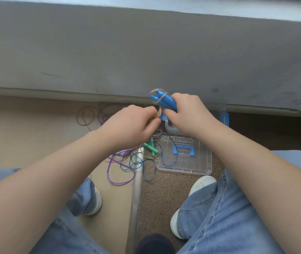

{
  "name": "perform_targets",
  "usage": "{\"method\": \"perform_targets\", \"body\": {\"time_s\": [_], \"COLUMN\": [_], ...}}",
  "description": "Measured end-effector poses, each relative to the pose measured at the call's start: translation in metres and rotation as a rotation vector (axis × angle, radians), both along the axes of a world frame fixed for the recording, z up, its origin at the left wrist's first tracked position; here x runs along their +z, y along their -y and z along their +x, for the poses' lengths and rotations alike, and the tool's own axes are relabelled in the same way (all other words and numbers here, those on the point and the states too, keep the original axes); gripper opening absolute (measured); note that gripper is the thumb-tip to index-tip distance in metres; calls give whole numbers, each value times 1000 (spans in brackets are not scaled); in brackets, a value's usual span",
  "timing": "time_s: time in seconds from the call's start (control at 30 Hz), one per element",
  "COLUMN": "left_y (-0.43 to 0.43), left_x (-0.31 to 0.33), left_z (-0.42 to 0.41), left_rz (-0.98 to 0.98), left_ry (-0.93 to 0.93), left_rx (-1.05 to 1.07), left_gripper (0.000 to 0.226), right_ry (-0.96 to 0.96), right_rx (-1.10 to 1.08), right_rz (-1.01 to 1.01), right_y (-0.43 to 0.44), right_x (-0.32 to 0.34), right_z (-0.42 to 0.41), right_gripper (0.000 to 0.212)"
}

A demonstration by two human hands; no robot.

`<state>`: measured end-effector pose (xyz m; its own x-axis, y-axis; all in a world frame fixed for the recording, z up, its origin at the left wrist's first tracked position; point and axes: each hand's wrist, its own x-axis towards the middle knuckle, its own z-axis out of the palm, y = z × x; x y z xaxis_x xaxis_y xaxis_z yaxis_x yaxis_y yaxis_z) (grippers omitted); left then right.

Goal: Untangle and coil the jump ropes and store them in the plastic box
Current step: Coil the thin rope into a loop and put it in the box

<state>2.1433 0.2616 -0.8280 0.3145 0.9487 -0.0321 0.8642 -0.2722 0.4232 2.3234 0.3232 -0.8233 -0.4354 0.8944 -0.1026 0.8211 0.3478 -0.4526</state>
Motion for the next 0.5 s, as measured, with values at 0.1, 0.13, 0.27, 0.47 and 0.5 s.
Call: {"method": "perform_targets", "body": {"time_s": [0.1,0.13,0.27,0.47,0.5], "left_y": [-2,-4,-15,-19,-19], "left_x": [7,11,17,10,7], "left_z": [-6,-10,-24,-26,-26], "left_rz": [155,179,235,-70,-104], "left_ry": [-195,-209,-139,210,263], "left_rx": [-179,-195,-197,171,257], "left_gripper": [41,45,60,61,60], "right_ry": [124,150,176,-167,-222], "right_rx": [88,145,422,408,343], "right_rz": [-48,-57,-73,-153,-140], "right_y": [6,9,22,25,24], "right_x": [-8,-8,-2,16,19], "right_z": [-2,-3,-8,-6,-6], "right_gripper": [17,17,14,20,21]}}
